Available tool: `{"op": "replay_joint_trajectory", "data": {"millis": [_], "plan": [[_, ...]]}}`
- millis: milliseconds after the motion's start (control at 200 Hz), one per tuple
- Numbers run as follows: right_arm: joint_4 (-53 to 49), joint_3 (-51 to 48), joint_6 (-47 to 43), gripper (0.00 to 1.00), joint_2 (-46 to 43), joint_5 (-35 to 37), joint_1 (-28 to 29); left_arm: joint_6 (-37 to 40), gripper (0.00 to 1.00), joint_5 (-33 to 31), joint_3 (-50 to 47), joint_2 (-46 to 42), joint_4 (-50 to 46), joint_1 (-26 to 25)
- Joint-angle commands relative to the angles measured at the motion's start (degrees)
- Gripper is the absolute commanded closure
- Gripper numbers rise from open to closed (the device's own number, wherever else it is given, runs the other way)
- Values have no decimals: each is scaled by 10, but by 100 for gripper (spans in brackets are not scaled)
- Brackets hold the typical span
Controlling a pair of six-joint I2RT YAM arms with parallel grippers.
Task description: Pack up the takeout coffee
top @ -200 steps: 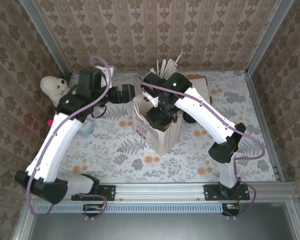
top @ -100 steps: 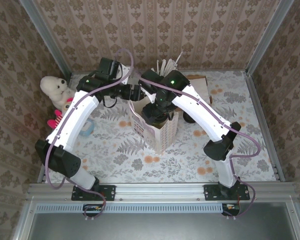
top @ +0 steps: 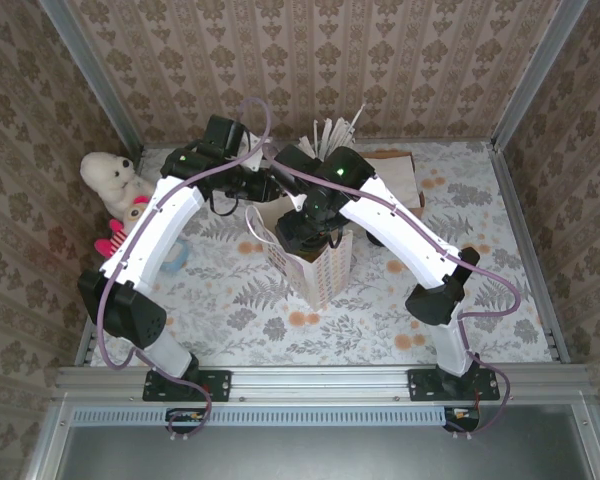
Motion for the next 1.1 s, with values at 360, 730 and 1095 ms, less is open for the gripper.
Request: {"op": "replay_joint_trajectory", "data": {"millis": [360,730,1095], "plan": [[-42,2,13,50,-33,50,34,-71,100,-42,8,-14,-21,-6],[-24,-15,37,51,-12,44,29,-102,100,-22,4,-23,-16,-13],[-9,-39,26,51,-39,2,-19,-22,100,-5,-15,-38,-5,-9]]}}
